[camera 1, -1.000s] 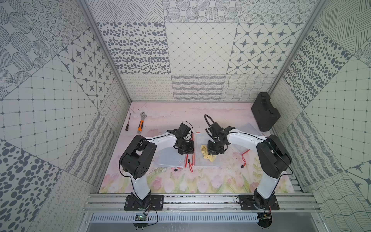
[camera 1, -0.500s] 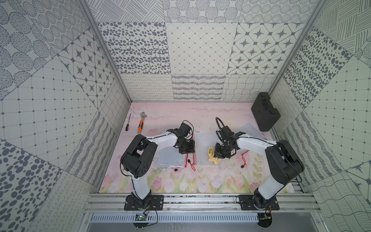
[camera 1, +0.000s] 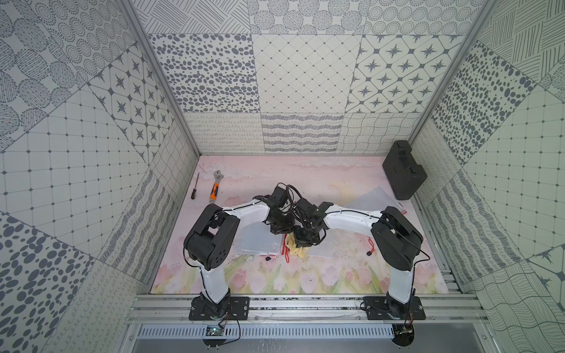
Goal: Wipe the document bag
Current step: Wipe the dirt from the document bag.
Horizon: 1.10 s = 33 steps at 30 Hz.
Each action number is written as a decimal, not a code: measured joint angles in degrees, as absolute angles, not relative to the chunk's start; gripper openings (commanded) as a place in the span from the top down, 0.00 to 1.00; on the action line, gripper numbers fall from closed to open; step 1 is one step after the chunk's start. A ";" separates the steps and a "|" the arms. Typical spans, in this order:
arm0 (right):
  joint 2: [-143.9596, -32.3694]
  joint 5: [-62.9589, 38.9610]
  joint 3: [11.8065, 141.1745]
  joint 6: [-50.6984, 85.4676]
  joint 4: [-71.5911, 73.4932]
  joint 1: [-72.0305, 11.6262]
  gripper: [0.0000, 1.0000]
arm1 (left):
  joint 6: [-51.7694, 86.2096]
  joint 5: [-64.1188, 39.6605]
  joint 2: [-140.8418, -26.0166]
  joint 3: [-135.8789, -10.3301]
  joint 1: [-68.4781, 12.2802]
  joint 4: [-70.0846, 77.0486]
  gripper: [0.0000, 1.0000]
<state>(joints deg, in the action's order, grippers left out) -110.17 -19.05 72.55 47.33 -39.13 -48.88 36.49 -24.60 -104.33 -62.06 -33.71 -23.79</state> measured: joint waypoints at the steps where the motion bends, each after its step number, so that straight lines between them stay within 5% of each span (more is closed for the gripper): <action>1: -110.00 -19.42 71.96 47.48 -38.48 -48.45 1.00 | 36.51 -24.60 -104.42 -62.17 -33.71 -23.70 1.00; 6: -101.56 -21.89 59.16 47.48 -32.27 -42.39 1.00 | 36.45 -24.99 -104.57 -62.30 -33.74 -23.57 1.00; 13: -84.49 -20.58 42.44 45.04 -36.86 -22.74 1.00 | 35.73 -24.84 -104.57 -62.33 -33.74 -23.44 1.00; 25: -102.63 -18.35 65.41 46.15 -39.70 -43.20 1.00 | 35.40 -24.71 -104.57 -62.33 -33.71 -23.40 1.00; 33: -101.43 -21.43 59.57 45.98 -34.57 -41.28 1.00 | 35.38 -24.86 -104.57 -62.33 -33.71 -23.35 1.00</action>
